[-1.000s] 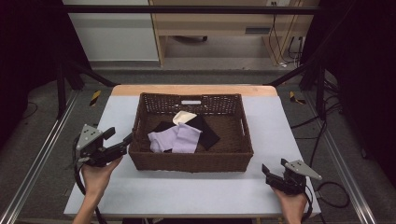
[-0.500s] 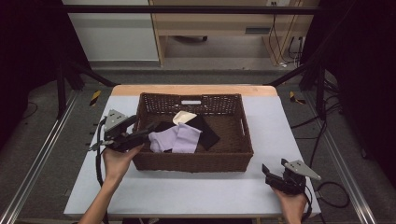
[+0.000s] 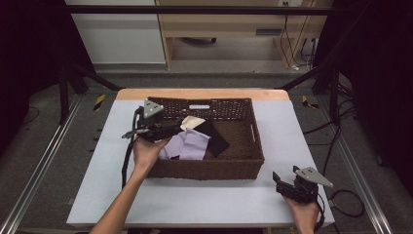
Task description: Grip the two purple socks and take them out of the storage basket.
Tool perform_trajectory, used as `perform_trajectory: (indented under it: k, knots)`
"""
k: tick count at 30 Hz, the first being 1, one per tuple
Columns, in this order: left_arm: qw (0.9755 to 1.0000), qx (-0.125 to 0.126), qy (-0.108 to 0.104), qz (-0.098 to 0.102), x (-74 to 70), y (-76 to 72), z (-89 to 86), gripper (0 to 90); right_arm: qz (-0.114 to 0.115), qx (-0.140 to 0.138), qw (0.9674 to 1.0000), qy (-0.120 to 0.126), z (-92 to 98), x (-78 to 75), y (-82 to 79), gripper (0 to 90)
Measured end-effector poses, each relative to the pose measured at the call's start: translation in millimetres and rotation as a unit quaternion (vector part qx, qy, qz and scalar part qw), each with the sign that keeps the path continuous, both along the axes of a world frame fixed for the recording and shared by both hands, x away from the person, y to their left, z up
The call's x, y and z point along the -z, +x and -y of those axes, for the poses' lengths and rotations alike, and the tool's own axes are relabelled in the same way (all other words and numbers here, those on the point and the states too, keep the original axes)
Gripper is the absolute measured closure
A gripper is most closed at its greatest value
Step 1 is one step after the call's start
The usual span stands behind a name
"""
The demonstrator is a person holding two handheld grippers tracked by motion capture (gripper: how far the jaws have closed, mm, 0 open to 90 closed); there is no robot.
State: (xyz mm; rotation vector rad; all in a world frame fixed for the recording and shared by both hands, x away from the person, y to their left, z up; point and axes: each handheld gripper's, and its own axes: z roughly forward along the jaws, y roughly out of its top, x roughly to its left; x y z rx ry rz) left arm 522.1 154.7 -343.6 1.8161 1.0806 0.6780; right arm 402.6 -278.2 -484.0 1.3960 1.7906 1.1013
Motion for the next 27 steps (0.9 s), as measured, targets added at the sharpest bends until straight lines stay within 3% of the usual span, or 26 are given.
perform_trajectory:
  k: [13, 14, 23, 27]
  knots:
    - [0.9988, -0.009, 0.006, -0.048, 16.8, 35.0, 16.8, 31.8, -0.005, -0.004, 1.0, -0.002, -0.6, 0.3, 1.0, 20.7]
    - [0.9981, -0.012, 0.008, -0.06, 20.2, 40.7, 19.1, 32.1, -0.005, -0.004, 1.0, -0.002, -0.6, 0.2, 0.9, 20.7]
    - [0.9949, -0.002, 0.03, -0.097, 36.2, 57.3, 37.6, 32.9, -0.006, -0.006, 1.0, -0.003, -0.9, 0.1, 0.7, 20.8]
    - [0.9927, 0.009, 0.023, -0.118, 40.1, 62.0, 38.1, 33.8, -0.004, -0.006, 1.0, -0.004, -1.0, 0.3, 0.6, 20.8]
